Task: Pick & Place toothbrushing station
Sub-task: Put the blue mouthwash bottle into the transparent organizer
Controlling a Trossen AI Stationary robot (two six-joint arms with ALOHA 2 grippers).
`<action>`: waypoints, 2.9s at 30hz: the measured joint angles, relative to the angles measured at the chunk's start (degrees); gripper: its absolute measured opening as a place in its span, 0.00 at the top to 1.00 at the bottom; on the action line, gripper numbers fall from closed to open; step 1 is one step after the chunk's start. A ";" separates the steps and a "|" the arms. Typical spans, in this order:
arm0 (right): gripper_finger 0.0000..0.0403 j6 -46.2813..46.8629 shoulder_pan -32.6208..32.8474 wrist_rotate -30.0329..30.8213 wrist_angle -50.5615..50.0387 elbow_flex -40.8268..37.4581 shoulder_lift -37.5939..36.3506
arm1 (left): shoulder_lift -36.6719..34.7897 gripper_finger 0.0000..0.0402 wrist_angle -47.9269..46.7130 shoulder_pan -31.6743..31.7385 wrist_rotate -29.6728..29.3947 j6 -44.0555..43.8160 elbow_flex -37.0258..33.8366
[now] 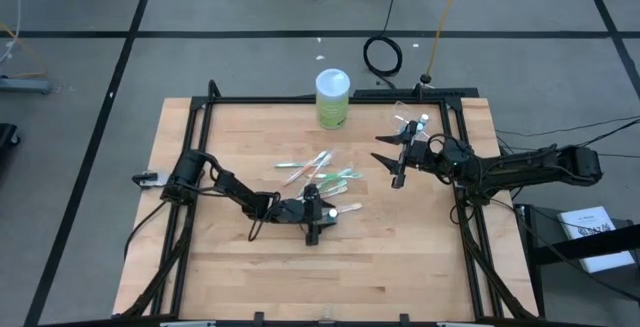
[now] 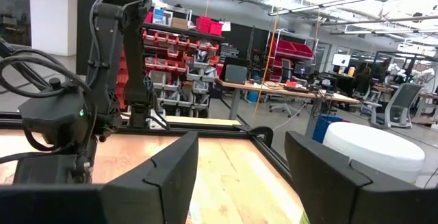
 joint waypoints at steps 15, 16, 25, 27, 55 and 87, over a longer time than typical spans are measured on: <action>0.48 0.00 -0.02 0.00 0.00 0.00 0.00 | 0.00 0.45 -0.02 -0.33 1.64 0.51 0.00; 0.48 0.00 0.00 0.00 0.00 0.00 0.02 | -0.05 0.47 0.01 -0.33 1.64 0.81 0.00; 0.48 0.01 -0.02 0.00 0.00 0.00 0.02 | -0.07 0.70 0.07 -0.33 1.64 0.93 0.00; 0.48 0.01 0.00 0.00 0.00 0.00 0.02 | -0.07 0.73 0.08 -0.33 1.64 0.69 0.00; 0.48 1.88 0.00 0.17 -1.96 0.02 0.00 | -16.70 0.73 -18.67 16.06 8.33 9.15 0.65; 0.45 3.65 -5.09 -3.32 -10.07 12.53 17.77 | -10.26 0.73 -31.35 28.63 25.32 15.11 22.08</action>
